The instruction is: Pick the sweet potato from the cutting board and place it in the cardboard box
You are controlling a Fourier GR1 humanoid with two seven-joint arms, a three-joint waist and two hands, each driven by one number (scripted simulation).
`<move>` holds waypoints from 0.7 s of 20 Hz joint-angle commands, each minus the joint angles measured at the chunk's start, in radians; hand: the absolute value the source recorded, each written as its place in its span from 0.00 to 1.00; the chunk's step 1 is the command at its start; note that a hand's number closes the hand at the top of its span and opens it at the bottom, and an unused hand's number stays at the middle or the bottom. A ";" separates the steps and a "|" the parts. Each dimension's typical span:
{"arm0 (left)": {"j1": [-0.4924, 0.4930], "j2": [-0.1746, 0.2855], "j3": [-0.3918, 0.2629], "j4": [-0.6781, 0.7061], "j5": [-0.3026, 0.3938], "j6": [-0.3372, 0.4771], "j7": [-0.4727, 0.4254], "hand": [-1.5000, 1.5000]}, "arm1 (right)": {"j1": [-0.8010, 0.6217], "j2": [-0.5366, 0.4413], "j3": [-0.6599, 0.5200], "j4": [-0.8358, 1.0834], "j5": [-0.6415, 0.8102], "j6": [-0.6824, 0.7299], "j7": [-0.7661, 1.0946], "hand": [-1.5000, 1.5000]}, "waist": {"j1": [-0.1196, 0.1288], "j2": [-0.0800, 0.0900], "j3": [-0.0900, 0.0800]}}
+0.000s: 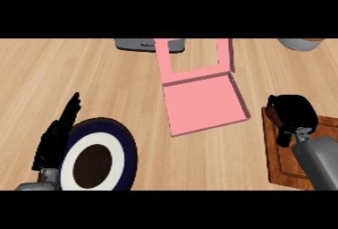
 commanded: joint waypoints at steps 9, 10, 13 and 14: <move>-0.044 -0.011 -0.041 -0.005 -0.004 -0.028 -0.006 0.50 | -0.275 -0.136 0.021 0.071 -0.234 -0.079 -0.841 1.00 | 0.074 0.033 0.008; -0.063 -0.008 -0.027 0.003 -0.005 -0.019 -0.009 0.50 | -0.299 -0.143 0.006 0.094 -0.252 -0.096 -0.898 1.00 | 0.068 0.035 0.007; -0.063 -0.012 -0.038 -0.004 -0.009 -0.022 0.005 0.50 | -0.353 -0.173 -0.059 0.212 -0.317 -0.116 -1.052 1.00 | 0.060 0.034 0.007; -0.049 -0.010 -0.033 0.000 -0.004 -0.024 0.003 0.50 | -0.391 -0.193 -0.080 0.245 -0.348 -0.080 -1.106 1.00 | 0.063 0.030 0.005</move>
